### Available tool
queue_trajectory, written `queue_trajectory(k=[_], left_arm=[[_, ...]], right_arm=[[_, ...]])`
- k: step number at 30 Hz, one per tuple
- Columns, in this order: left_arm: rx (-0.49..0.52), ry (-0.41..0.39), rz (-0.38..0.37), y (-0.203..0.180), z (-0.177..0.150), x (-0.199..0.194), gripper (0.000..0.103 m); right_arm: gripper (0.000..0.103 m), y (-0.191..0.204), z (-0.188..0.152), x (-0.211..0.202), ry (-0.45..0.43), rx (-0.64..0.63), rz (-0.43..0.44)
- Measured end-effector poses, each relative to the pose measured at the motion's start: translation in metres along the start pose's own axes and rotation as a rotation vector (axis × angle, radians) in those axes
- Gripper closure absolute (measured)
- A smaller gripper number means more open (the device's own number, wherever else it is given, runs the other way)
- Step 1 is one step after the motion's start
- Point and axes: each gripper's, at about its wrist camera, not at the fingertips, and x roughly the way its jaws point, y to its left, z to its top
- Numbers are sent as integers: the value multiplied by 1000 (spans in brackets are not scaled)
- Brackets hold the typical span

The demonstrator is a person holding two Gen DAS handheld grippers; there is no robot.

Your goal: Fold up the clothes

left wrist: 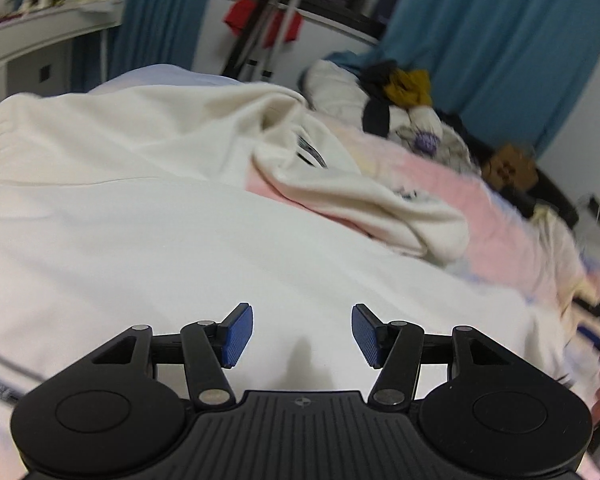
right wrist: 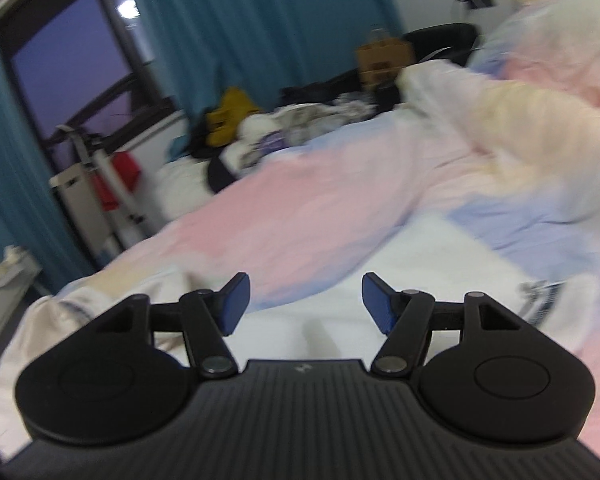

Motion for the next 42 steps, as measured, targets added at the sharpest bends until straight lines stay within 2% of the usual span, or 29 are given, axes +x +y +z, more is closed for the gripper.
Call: queue_trajectory(k=[4, 10, 16, 23, 24, 25, 26, 28, 29, 35, 40, 42], left_arm=[[69, 9, 35, -4, -7, 33, 46], [157, -1, 59, -2, -13, 52, 46], [120, -30, 15, 5, -14, 56, 46], [140, -21, 24, 5, -16, 74, 46], [147, -22, 27, 4, -15, 76, 46], [154, -22, 31, 3, -15, 78, 46], [161, -23, 34, 2, -15, 80, 46], [170, -25, 38, 1, -15, 82, 46], [172, -26, 39, 1, -15, 83, 46], [154, -37, 40, 5, -14, 80, 46], [191, -67, 88, 4, -13, 74, 46], [189, -79, 89, 5, -12, 71, 46]], right_arm=[[38, 15, -12, 21, 52, 54, 132], [38, 37, -18, 74, 87, 90, 240], [41, 59, -25, 127, 121, 126, 348], [42, 67, -36, 176, 171, 129, 348], [44, 68, -38, 182, 178, 129, 346], [52, 69, -39, 189, 186, 129, 344], [69, 70, -41, 196, 193, 129, 342], [84, 72, -43, 200, 201, 123, 339], [89, 73, -43, 198, 193, 118, 341], [93, 82, -23, 163, 62, 104, 354], [93, 72, 23, 119, -94, 145, 349], [93, 62, 44, 98, -187, 170, 320]])
